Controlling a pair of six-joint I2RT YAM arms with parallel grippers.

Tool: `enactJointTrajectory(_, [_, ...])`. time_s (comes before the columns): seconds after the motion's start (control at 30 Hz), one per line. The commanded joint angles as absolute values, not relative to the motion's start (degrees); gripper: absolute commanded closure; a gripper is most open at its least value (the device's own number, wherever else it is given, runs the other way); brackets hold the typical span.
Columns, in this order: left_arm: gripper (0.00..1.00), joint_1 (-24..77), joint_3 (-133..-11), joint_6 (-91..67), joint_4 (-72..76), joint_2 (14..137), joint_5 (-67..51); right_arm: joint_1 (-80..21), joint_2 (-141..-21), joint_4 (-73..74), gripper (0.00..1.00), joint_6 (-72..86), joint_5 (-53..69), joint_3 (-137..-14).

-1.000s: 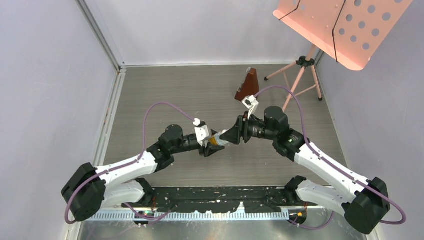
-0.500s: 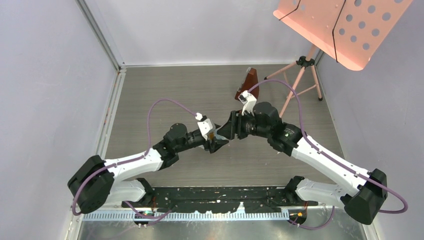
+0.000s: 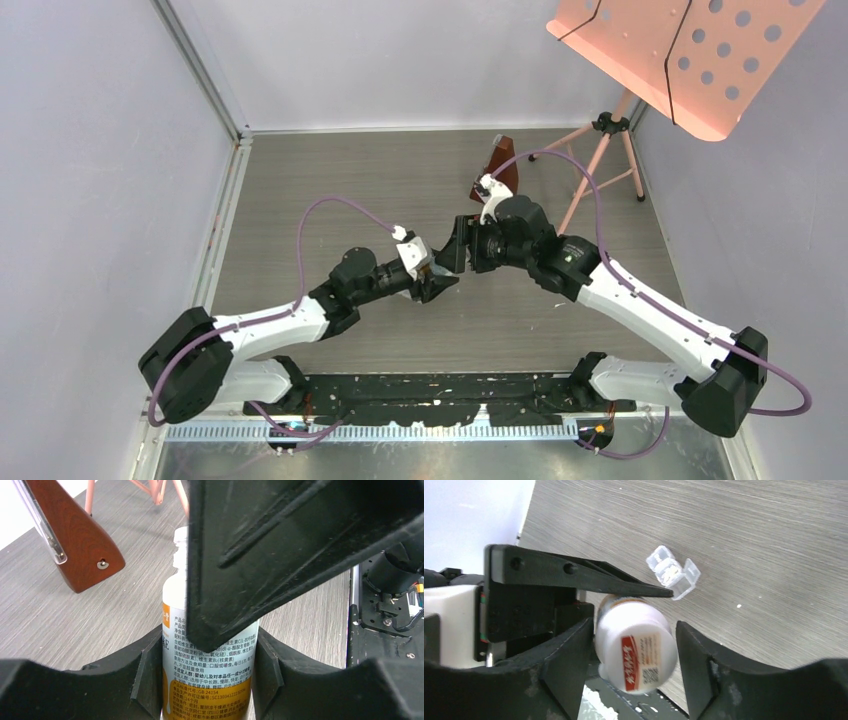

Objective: Sort the pills into containers

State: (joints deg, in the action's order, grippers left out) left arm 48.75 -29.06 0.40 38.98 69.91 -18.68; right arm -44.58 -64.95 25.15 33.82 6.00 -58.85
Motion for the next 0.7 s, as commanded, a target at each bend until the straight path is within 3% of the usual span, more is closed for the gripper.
enactJointTrajectory(0.0, [1.00,48.3,-29.6,1.1,43.6,69.8,-16.5,-44.5,-62.8,26.5,0.18,33.9,1.9,-59.9])
enactJointTrajectory(0.13, [1.00,48.2,-28.2,0.3,46.2,69.2,-16.3,-42.5,-59.0,21.7,0.06,33.2,3.0,-57.1])
enactJointTrajectory(0.23, [1.00,48.2,-27.8,-1.7,46.7,68.5,-16.4,-42.0,-56.4,16.3,0.06,32.3,4.4,-54.1])
enactJointTrajectory(0.67, [1.00,48.2,-26.7,-6.6,49.8,65.6,-18.5,-42.2,-53.4,-11.1,0.23,40.7,8.1,-40.9])
